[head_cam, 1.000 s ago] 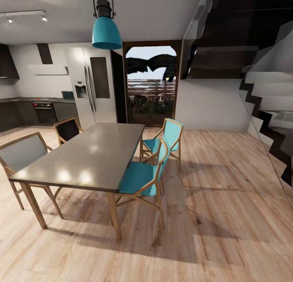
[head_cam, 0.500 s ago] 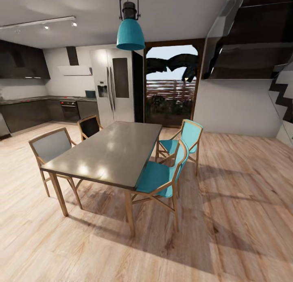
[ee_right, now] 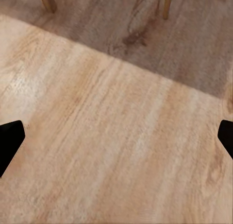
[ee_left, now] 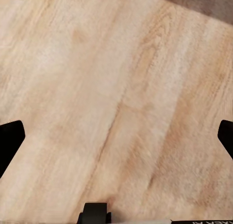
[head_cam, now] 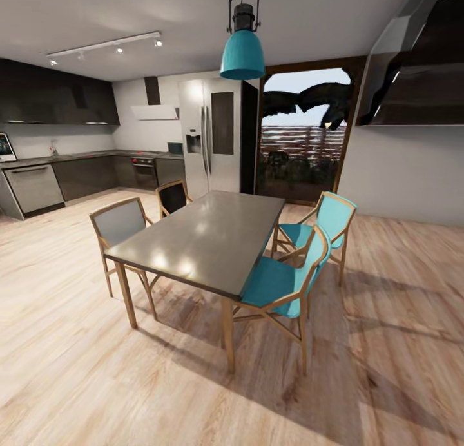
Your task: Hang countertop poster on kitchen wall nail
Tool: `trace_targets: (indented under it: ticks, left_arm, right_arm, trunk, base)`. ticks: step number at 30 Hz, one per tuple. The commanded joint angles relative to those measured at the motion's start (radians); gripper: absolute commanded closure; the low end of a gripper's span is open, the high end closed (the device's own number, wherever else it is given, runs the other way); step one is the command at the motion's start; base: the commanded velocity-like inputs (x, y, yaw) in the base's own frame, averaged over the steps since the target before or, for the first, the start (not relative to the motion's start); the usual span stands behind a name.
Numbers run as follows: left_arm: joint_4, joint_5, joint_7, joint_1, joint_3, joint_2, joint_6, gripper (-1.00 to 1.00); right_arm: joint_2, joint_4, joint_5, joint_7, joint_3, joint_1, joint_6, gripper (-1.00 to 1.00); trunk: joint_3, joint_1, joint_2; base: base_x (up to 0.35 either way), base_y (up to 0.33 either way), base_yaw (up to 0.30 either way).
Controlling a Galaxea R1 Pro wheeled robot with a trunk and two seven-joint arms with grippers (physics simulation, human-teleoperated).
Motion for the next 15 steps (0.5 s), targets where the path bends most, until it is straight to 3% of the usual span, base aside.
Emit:
trace_targets:
  ticks: [1, 15]
  left_arm:
    - [-0.001, 0.000, 0.000, 0.000, 0.001, 0.000, -0.002, -1.00]
    - [-0.001, 0.000, 0.000, 0.000, 0.001, 0.000, -0.001, -1.00]
  right_arm:
    - [0.000, 0.001, 0.001, 0.000, 0.001, 0.000, -0.003, -1.00]
    - [0.000, 0.001, 0.001, -0.001, 0.002, 0.000, -0.003, -1.00]
  trunk:
    - [-0.001, 0.000, 0.000]
    - [-0.003, 0.000, 0.000]
  base:
    - [0.000, 0.000, 0.289]
    - [0.000, 0.000, 0.289]
